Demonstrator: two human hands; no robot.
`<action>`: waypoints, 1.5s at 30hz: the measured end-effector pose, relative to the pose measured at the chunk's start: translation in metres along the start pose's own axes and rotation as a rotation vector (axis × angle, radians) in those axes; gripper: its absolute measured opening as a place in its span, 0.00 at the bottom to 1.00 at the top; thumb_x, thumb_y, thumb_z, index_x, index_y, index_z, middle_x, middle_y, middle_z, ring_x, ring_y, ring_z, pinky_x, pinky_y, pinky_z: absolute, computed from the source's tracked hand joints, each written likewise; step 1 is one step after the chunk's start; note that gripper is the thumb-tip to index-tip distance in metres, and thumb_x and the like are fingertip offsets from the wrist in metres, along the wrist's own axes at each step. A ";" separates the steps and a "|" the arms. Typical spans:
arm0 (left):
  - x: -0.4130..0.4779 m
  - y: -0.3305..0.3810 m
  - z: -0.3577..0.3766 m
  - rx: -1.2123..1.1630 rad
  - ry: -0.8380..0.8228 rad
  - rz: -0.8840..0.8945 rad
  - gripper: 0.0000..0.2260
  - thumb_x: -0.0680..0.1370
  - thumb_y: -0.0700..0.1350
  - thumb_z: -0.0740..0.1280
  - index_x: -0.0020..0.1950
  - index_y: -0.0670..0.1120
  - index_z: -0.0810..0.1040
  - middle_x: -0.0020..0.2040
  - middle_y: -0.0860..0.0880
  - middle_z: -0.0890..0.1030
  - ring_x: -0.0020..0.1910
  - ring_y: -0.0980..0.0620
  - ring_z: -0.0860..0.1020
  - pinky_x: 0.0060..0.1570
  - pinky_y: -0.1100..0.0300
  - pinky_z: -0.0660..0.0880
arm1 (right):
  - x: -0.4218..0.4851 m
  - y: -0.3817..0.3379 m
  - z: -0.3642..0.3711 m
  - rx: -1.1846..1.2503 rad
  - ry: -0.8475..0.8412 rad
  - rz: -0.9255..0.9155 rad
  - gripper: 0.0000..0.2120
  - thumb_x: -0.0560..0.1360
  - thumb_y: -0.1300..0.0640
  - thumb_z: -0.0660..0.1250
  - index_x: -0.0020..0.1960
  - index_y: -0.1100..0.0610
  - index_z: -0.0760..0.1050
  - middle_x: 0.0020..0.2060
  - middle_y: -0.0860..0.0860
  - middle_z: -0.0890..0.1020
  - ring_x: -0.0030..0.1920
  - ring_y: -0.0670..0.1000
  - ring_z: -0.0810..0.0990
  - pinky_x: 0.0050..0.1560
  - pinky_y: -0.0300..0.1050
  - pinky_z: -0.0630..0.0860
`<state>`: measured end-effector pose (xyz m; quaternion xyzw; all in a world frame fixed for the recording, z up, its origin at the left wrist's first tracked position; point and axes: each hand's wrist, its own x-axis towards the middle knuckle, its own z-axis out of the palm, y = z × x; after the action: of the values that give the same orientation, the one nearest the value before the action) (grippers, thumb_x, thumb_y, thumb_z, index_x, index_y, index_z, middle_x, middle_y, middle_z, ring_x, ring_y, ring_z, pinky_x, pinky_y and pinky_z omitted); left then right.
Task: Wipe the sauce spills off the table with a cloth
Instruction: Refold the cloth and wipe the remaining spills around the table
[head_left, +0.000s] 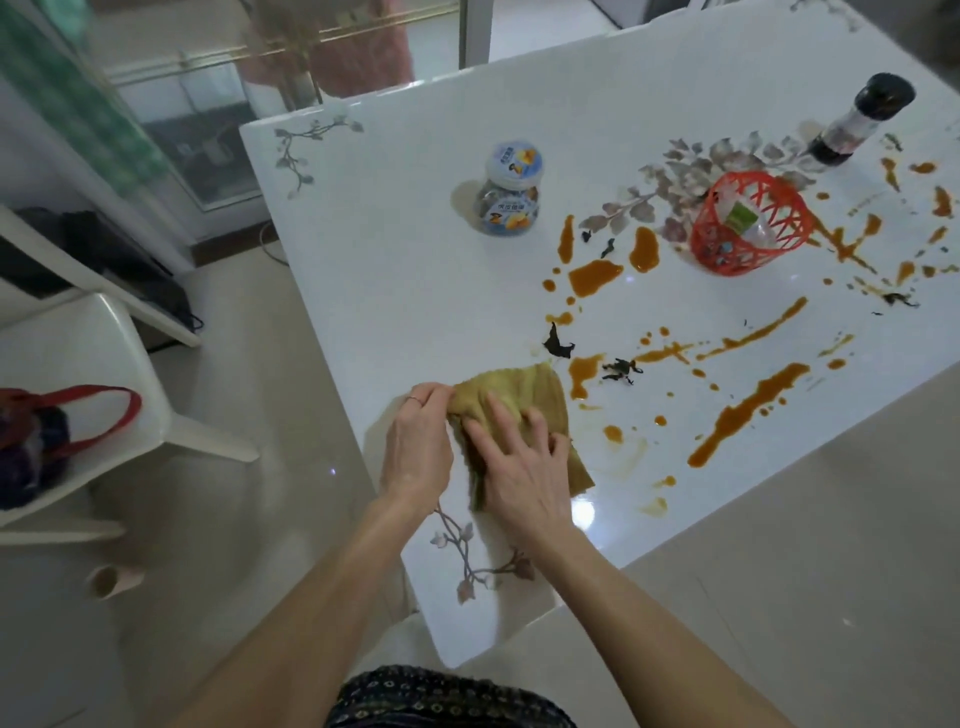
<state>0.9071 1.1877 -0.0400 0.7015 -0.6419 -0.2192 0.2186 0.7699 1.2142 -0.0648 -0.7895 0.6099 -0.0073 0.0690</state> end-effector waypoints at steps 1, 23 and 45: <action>0.002 -0.002 -0.001 -0.001 0.019 -0.007 0.22 0.71 0.26 0.59 0.60 0.42 0.76 0.59 0.46 0.76 0.57 0.46 0.74 0.57 0.59 0.69 | -0.004 -0.008 0.000 0.002 -0.006 -0.025 0.21 0.74 0.54 0.59 0.67 0.44 0.69 0.74 0.49 0.64 0.62 0.63 0.67 0.49 0.56 0.67; 0.028 -0.008 -0.002 -0.046 0.008 -0.112 0.05 0.72 0.40 0.70 0.39 0.47 0.76 0.34 0.52 0.78 0.35 0.50 0.75 0.39 0.53 0.74 | 0.038 -0.002 -0.005 -0.015 -0.126 0.082 0.28 0.70 0.49 0.57 0.71 0.43 0.66 0.69 0.50 0.68 0.62 0.60 0.68 0.48 0.57 0.68; -0.030 0.033 0.044 0.244 -0.261 0.009 0.35 0.78 0.49 0.61 0.77 0.41 0.44 0.77 0.42 0.43 0.76 0.42 0.41 0.74 0.48 0.43 | -0.031 0.069 0.001 -0.015 -0.061 0.206 0.34 0.69 0.59 0.58 0.75 0.44 0.61 0.70 0.49 0.67 0.65 0.58 0.65 0.56 0.58 0.64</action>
<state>0.8523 1.2140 -0.0554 0.6856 -0.6897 -0.2279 0.0474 0.6954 1.2267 -0.0715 -0.7231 0.6853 0.0284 0.0818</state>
